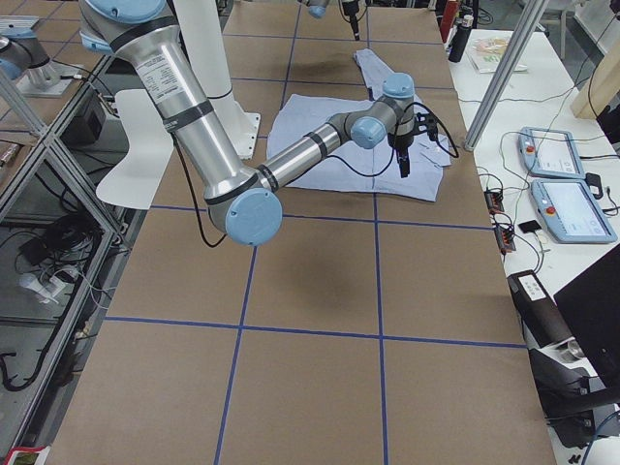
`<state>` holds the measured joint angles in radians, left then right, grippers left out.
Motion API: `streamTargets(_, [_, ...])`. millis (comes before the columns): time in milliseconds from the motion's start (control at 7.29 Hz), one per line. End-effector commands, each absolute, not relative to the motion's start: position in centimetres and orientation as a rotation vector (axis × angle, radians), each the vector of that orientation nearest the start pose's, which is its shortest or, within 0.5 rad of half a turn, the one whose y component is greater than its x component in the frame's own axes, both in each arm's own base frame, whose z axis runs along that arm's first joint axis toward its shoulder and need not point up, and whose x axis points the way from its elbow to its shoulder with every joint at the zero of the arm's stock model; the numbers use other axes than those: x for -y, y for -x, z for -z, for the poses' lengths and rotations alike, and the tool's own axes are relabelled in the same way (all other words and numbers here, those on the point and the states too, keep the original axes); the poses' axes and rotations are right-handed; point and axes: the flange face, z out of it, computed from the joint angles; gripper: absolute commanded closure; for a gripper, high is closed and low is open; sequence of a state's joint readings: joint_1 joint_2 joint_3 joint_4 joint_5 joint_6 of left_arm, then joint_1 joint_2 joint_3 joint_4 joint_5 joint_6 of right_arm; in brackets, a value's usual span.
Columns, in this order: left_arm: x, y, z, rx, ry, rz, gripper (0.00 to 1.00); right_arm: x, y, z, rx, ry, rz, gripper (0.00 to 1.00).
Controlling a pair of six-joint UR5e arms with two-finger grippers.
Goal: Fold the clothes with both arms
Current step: 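Lower the left gripper and pinch the cuff of the other sleeve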
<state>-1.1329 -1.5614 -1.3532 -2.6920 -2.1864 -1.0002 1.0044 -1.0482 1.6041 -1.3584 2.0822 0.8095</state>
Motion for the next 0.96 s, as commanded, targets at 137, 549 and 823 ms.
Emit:
streamTargets(137, [49.7,-16.6,-64.7,-1.018,-0.258,0.273,0.23,61.5,28.9,-31.8,0.854,-0.272,-0.035,0.00])
streamTargets(549, [50.7,-18.4,-65.0,-1.006,-0.258,0.262,0.30,61.5,28.9,-31.8,0.854,-0.272,-0.035,0.00])
streamTargets(823, [50.4,-19.1,-65.2,-1.005,-0.247,0.251,0.35,61.5,28.9,-31.9,0.853,-0.270,-0.037,0.00])
